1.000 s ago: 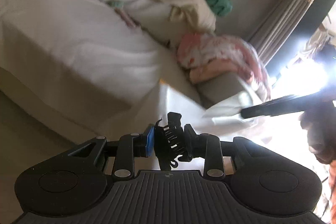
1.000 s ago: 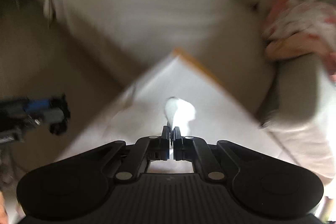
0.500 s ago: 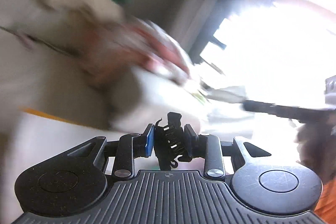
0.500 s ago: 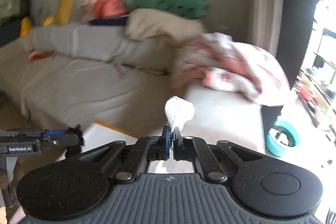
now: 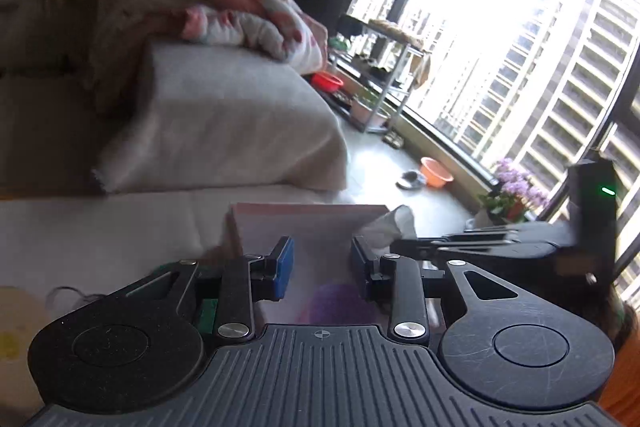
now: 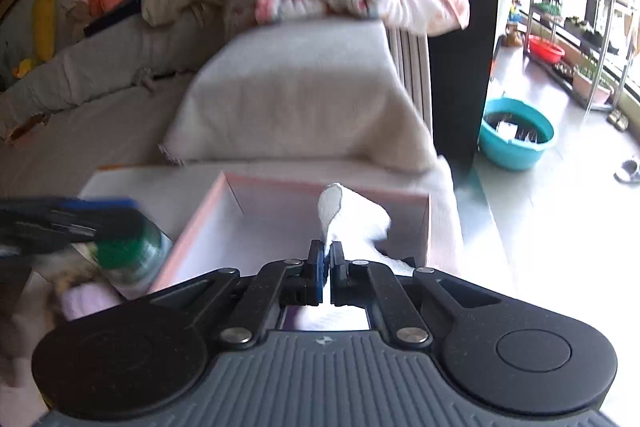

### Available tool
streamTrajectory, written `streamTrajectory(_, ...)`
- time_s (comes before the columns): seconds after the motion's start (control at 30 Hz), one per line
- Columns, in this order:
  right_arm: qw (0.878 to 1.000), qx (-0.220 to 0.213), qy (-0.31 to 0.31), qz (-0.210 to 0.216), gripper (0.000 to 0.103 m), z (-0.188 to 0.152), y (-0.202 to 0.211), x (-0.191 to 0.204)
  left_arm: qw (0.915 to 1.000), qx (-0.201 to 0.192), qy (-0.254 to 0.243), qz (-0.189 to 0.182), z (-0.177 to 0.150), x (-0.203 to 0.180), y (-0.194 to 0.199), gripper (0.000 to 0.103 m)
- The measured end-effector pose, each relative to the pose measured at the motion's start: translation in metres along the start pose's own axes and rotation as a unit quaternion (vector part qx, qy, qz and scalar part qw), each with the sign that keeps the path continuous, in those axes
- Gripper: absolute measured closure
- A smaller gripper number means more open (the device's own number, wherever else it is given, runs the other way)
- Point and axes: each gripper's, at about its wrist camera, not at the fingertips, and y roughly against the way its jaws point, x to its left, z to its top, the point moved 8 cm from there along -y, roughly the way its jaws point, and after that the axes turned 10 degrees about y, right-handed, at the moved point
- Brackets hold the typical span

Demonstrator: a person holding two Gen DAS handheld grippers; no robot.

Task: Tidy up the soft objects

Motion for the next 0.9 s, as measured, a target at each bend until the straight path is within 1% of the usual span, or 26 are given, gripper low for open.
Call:
streamTrajectory(0.07, 1.0, 0.02, -0.007, 0.001, 0.1, -0.007, -0.017, 0.001, 0.9994, -0.009, -0.022, 0.025, -0.01, 0.005, 0.02, 0.068)
streamTrajectory(0.1, 0.999, 0.029, -0.011, 0.005, 0.1, -0.008, -0.023, 0.003, 0.9991, -0.011, -0.025, 0.034, -0.014, 0.007, 0.027, 0.068)
streamTrajectory(0.2, 0.998, 0.052, -0.015, 0.019, 0.1, -0.008, -0.044, 0.017, 0.9985, -0.012, -0.005, 0.054, -0.037, 0.028, 0.049, 0.068)
streamTrajectory(0.3, 0.998, 0.059, -0.016, 0.032, 0.1, -0.007, -0.056, 0.034, 0.9973, -0.006, 0.018, 0.071, -0.058, 0.049, 0.063, 0.068)
streamTrajectory(0.43, 0.994, 0.064, -0.025, 0.079, 0.097, 0.004, -0.063, 0.063, 0.9943, -0.003, 0.032, 0.101, -0.08, 0.078, 0.076, 0.068)
streamTrajectory(0.47, 0.993, 0.067, -0.025, 0.09, 0.09, 0.007, -0.062, 0.071, 0.9934, -0.004, 0.034, 0.109, -0.083, 0.084, 0.079, 0.068)
streamTrajectory(0.5, 0.993, 0.07, -0.02, 0.094, 0.079, 0.009, -0.061, 0.078, 0.9924, -0.005, 0.035, 0.118, -0.087, 0.09, 0.082, 0.068)
streamTrajectory(0.53, 0.993, 0.07, -0.012, 0.09, 0.073, 0.011, -0.059, 0.083, 0.9914, -0.006, 0.036, 0.126, -0.09, 0.096, 0.084, 0.068)
streamTrajectory(0.57, 0.995, 0.067, 0.0, 0.077, 0.062, 0.013, -0.055, 0.087, 0.9904, -0.006, 0.039, 0.133, -0.093, 0.102, 0.085, 0.068)
streamTrajectory(0.6, 0.996, 0.061, 0.016, 0.059, 0.06, 0.014, -0.05, 0.09, 0.9895, -0.005, 0.042, 0.138, -0.095, 0.107, 0.087, 0.068)
streamTrajectory(0.7, 0.997, 0.034, 0.063, 0.003, 0.06, 0.014, -0.029, 0.092, 0.988, 0.0, 0.061, 0.142, -0.106, 0.123, 0.09, 0.068)
streamTrajectory(0.73, 0.997, 0.022, 0.072, -0.008, 0.059, 0.013, -0.019, 0.091, 0.9873, 0.001, 0.069, 0.143, -0.11, 0.13, 0.091, 0.068)
streamTrajectory(0.77, 0.997, 0.01, 0.08, -0.015, 0.054, 0.011, -0.009, 0.092, 0.9866, 0.001, 0.074, 0.145, -0.114, 0.133, 0.093, 0.068)
streamTrajectory(0.8, 0.996, -0.004, 0.085, -0.02, 0.047, 0.009, 0.001, 0.092, 0.9856, 0.001, 0.08, 0.149, -0.117, 0.139, 0.095, 0.068)
streamTrajectory(0.87, 0.995, -0.043, 0.089, -0.032, 0.039, 0.002, 0.023, 0.095, 0.9837, -0.003, 0.094, 0.154, -0.122, 0.147, 0.1, 0.068)
streamTrajectory(0.9, 0.993, -0.062, 0.089, -0.037, 0.036, -0.001, 0.032, 0.096, 0.9827, -0.006, 0.102, 0.154, -0.123, 0.151, 0.102, 0.068)
